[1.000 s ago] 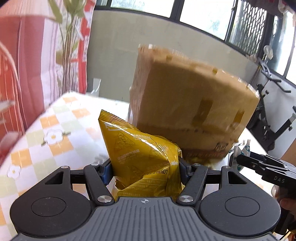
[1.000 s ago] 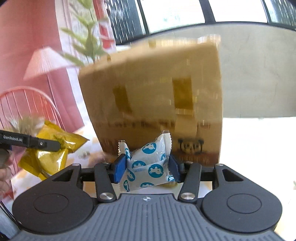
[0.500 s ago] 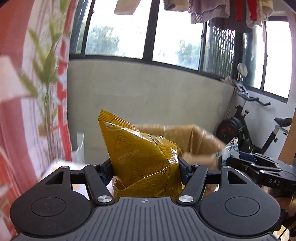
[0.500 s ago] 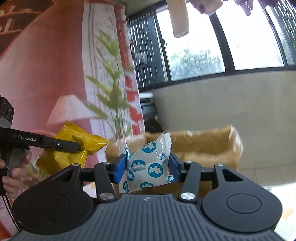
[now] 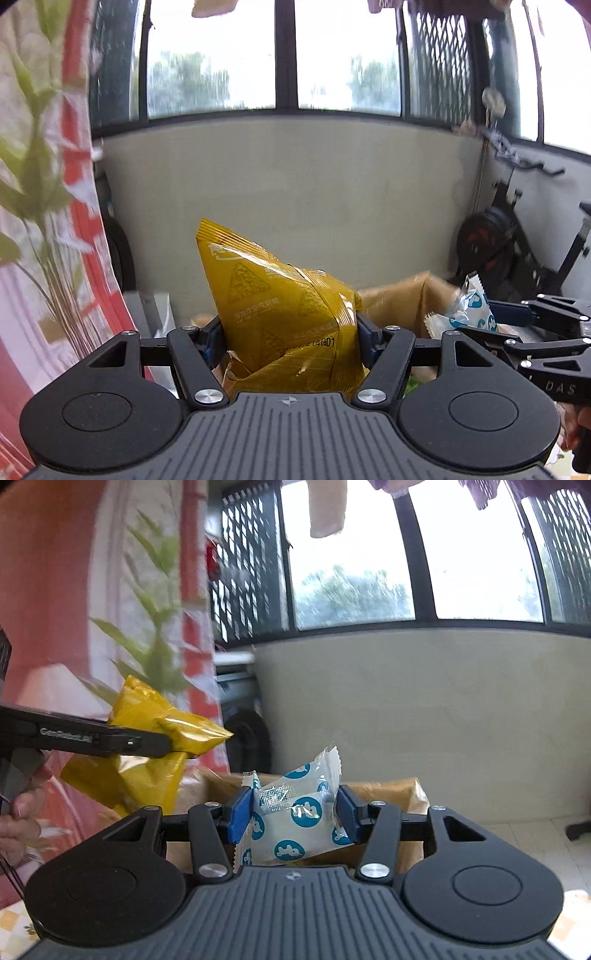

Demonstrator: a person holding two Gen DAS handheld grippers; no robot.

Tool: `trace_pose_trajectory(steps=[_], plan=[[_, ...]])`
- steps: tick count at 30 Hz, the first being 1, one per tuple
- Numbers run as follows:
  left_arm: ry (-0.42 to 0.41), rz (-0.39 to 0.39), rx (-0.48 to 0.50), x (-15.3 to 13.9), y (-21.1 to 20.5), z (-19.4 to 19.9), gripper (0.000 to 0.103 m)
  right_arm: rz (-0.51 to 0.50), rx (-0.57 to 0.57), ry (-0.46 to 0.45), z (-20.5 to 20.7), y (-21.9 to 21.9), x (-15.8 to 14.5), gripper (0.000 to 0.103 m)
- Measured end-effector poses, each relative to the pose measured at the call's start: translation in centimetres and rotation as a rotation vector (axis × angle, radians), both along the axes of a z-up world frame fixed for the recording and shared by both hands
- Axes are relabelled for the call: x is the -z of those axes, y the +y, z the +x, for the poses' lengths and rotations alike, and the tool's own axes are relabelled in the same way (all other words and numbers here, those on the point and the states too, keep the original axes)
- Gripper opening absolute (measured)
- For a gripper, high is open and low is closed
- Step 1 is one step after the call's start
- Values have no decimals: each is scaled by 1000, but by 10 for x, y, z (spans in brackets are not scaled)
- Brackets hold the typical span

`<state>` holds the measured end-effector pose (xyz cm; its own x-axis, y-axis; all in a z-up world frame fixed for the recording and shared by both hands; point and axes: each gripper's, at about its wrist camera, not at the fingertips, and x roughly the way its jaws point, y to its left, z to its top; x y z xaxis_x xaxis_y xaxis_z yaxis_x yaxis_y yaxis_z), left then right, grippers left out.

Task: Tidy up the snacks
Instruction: 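Carry the yellow bag and white packet into the lined box and open both tools, then move both open tools back to the remaining snacks on the table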

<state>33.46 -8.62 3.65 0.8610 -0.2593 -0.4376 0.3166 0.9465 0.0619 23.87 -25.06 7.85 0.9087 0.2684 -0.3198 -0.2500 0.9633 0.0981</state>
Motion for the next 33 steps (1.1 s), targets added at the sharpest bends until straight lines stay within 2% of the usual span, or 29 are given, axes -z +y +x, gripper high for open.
trace_pose_trajectory(steps=[4, 6, 7, 8, 15, 23, 27, 33], plan=[[32, 12, 3, 16, -15, 7, 71, -40, 44, 66, 12, 7, 13, 55], [64, 33, -8, 21, -19, 13, 77, -56, 44, 68, 12, 10, 18, 55], [79, 38, -13, 22, -20, 14, 83, -62, 50, 70, 11, 10, 20, 59], [82, 37, -13, 21, -20, 13, 85, -62, 57, 70, 9, 10, 20, 63], [54, -12, -12, 10, 2, -5, 85, -14, 34, 42, -12, 3, 15, 64], [29, -48, 13, 12, 49, -61, 85, -35, -49, -9, -61, 4, 7, 64], [58, -76, -17, 22, 84, -88, 84, 23, -92, -4, -82, -1, 9, 64], [105, -107, -74, 44, 127, -119, 83, 44, -93, 22, -105, -4, 21, 64]])
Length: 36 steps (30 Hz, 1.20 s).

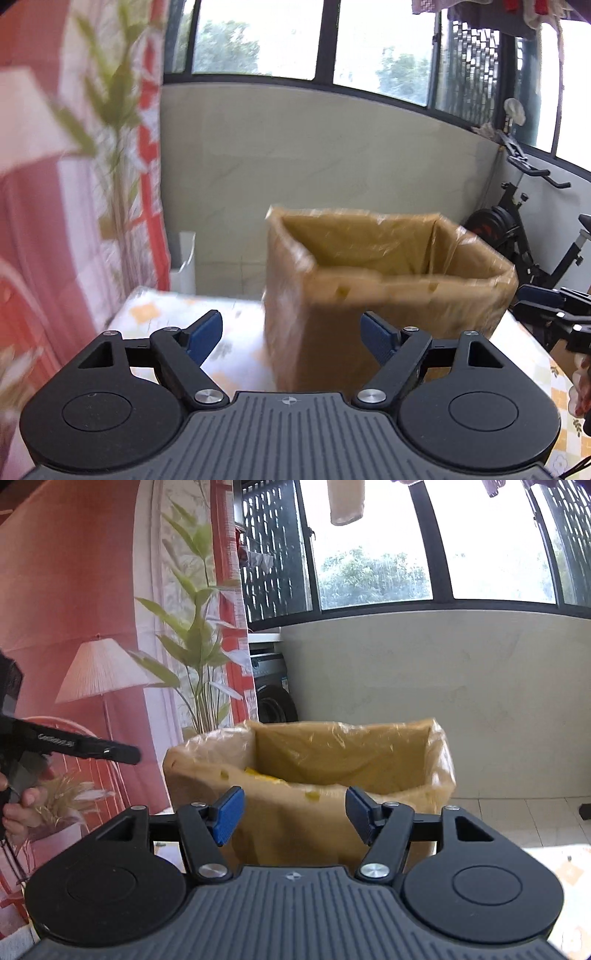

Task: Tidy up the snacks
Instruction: 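Move both open tools back to the remaining snacks on the table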

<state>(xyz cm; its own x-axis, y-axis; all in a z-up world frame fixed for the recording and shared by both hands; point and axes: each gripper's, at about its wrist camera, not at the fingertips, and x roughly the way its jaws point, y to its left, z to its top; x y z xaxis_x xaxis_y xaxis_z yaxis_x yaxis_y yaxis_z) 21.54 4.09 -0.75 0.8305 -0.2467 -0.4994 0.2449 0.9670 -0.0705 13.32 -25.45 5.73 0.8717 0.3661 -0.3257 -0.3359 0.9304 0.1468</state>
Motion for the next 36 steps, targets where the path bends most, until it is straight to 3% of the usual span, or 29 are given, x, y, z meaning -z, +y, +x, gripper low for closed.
trace_pose_trajectory(steps=[8, 20, 24, 32, 36], plan=[[132, -21, -57, 52, 25, -5, 70, 53, 27, 107, -17, 1, 38, 64], [188, -28, -65, 91, 9, 3, 64, -93, -36, 333, 19, 19, 112, 63], [208, -18, -59, 103, 9, -2, 64, -98, -18, 397, 33, 16, 133, 60], [243, -30, -81, 113, 16, -5, 64, -49, -12, 495, 41, 15, 152, 56], [248, -36, -80, 115, 15, -6, 64, -9, -75, 531, 29, 20, 150, 54]])
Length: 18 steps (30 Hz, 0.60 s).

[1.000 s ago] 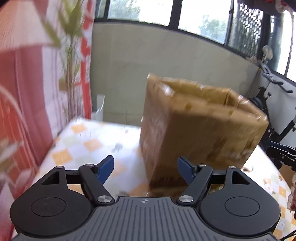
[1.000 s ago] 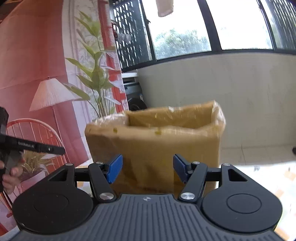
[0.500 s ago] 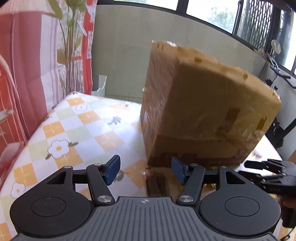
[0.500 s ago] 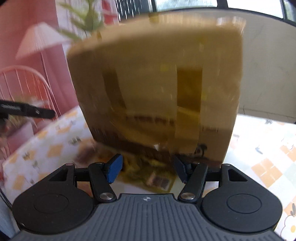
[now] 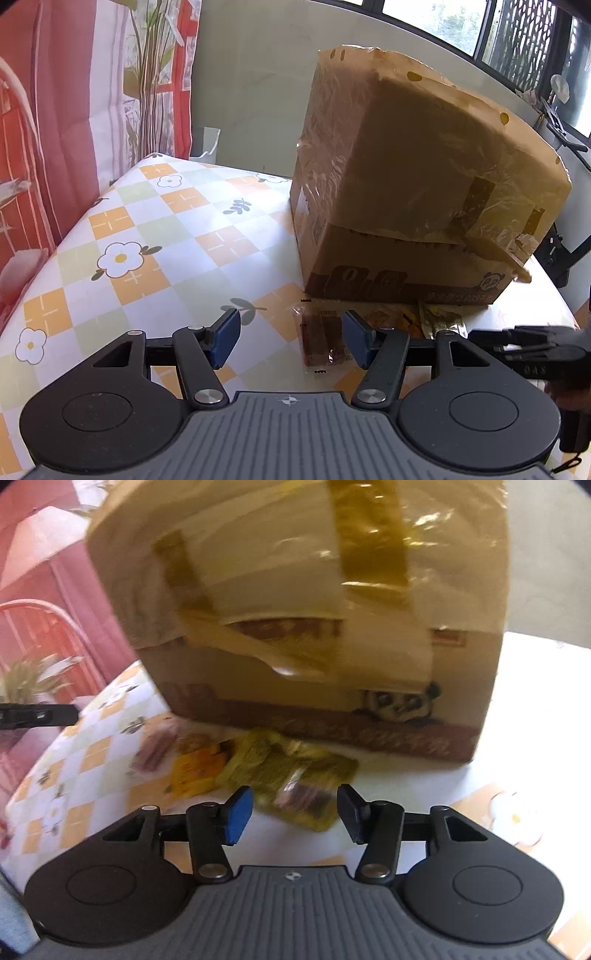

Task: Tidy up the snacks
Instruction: 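Move both open tools back to the remaining snacks on the table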

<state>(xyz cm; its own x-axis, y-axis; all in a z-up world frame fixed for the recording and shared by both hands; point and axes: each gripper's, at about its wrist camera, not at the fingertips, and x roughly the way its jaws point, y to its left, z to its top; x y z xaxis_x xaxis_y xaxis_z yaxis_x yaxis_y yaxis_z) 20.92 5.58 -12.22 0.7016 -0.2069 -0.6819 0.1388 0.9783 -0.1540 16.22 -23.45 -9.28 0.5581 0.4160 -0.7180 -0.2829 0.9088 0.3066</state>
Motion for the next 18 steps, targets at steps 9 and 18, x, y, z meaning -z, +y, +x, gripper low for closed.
trace_pose_trajectory(steps=[9, 18], plan=[[2, -9, 13, 2, -5, -5, 64, -140, -99, -62, 2, 20, -16, 54], [17, 1, -29, 3, 5, -18, 64, -327, -358, -153, 33, 50, -3, 75]])
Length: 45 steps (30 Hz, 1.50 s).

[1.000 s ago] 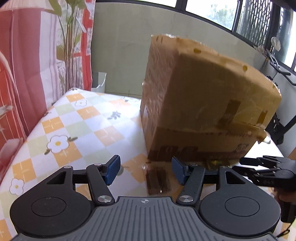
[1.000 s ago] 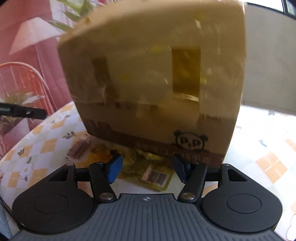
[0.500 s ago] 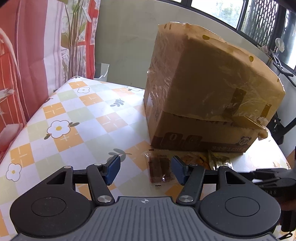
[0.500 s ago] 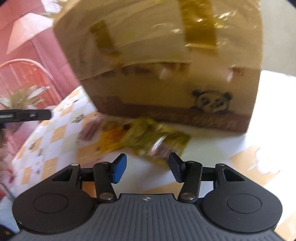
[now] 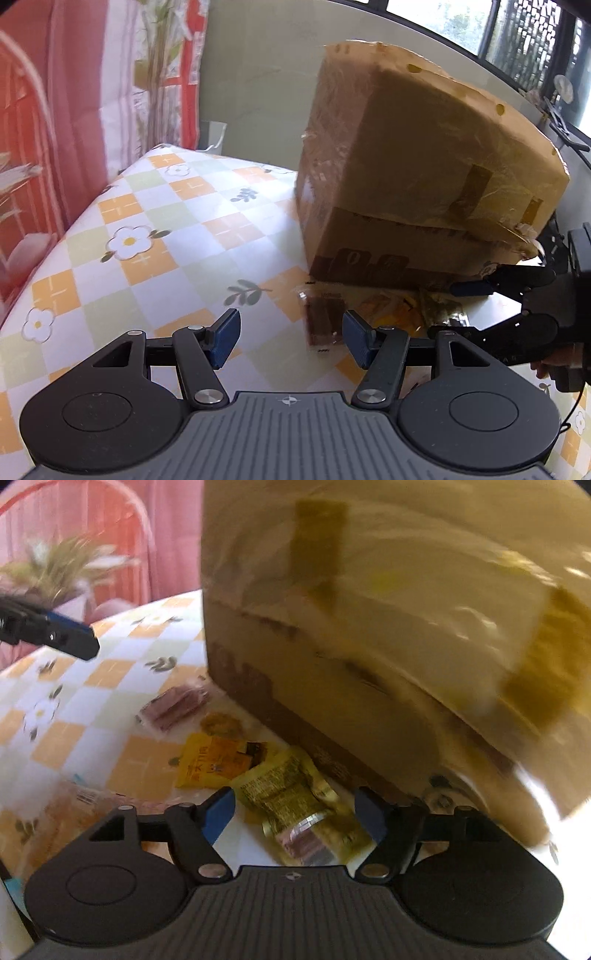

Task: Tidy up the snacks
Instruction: 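Move both open tools back to the remaining snacks on the table, then grasp the small clear snack packet with the left tool while the right tool grasps a small packet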

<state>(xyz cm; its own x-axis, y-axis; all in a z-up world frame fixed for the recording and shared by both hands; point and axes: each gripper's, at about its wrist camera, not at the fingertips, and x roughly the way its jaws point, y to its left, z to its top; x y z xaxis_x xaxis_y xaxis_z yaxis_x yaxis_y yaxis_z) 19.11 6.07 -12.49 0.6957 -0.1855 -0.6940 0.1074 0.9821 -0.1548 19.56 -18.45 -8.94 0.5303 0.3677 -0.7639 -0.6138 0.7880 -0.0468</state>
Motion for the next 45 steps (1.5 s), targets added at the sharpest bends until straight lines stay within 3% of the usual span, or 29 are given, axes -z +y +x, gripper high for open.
trace_pose_trajectory(steps=[5, 11, 18, 20, 23, 32, 38, 39, 40, 45], plan=[[16, 5, -37, 3, 6, -1, 63, 102, 13, 93, 12, -6, 12, 87], [17, 7, -4, 4, -6, 0, 61, 119, 104, 101, -5, -10, 9, 87], [10, -2, 16, 5, -16, -3, 61, 184, 225, 196, -24, -19, -1, 87], [12, -4, 18, 6, -16, -5, 61, 175, 225, 191, -24, -19, -3, 81], [10, -11, 15, 5, -15, -8, 61, 64, 209, 116, -23, -10, -4, 63], [16, -24, 0, 8, -13, -9, 61, -74, 131, -37, -18, 20, 1, 60], [24, -27, 5, 10, -16, -9, 61, 53, 213, 28, -4, 5, 10, 60], [22, -28, 5, 10, -16, -9, 61, 56, 210, 23, -4, 4, 10, 57], [22, -29, 5, 10, -15, -10, 61, 58, 205, 17, -5, 4, 9, 43], [34, -25, -7, 12, -13, -7, 61, 60, 198, -47, -21, 3, -2, 22]])
